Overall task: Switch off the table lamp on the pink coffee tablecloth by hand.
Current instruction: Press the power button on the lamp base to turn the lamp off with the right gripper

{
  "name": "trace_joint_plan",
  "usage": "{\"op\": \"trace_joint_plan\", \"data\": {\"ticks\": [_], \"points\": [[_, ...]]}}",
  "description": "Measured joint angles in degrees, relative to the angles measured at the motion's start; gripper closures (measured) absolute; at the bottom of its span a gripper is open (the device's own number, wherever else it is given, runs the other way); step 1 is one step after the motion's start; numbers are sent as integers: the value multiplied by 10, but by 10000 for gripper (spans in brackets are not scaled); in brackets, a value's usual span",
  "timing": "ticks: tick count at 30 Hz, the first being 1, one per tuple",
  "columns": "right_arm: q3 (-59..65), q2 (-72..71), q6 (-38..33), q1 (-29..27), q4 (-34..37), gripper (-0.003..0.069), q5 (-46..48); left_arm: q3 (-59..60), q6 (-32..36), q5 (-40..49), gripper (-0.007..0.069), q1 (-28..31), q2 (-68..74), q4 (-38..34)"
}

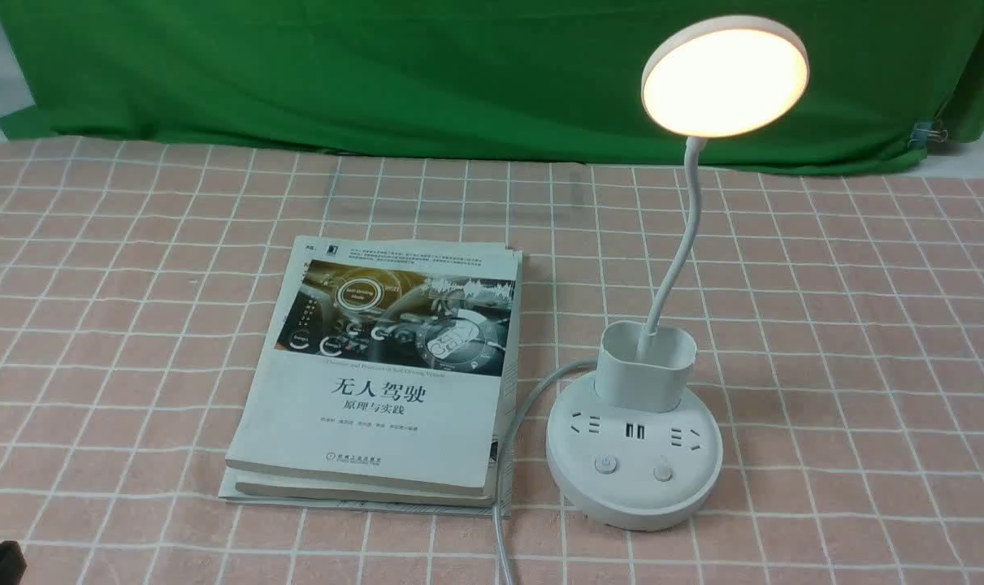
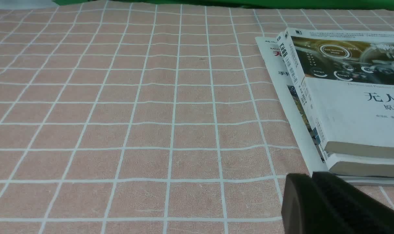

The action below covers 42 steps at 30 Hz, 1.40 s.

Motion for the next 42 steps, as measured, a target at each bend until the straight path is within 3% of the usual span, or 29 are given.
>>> {"op": "trace_joint_plan", "data": {"ticks": [39, 42], "points": [[0, 0, 0, 0, 0, 419, -11, 0, 0, 0, 618, 0, 0, 0], [0, 0, 62, 0, 27, 419, -71, 0, 0, 0, 618, 0, 0, 0]]}}
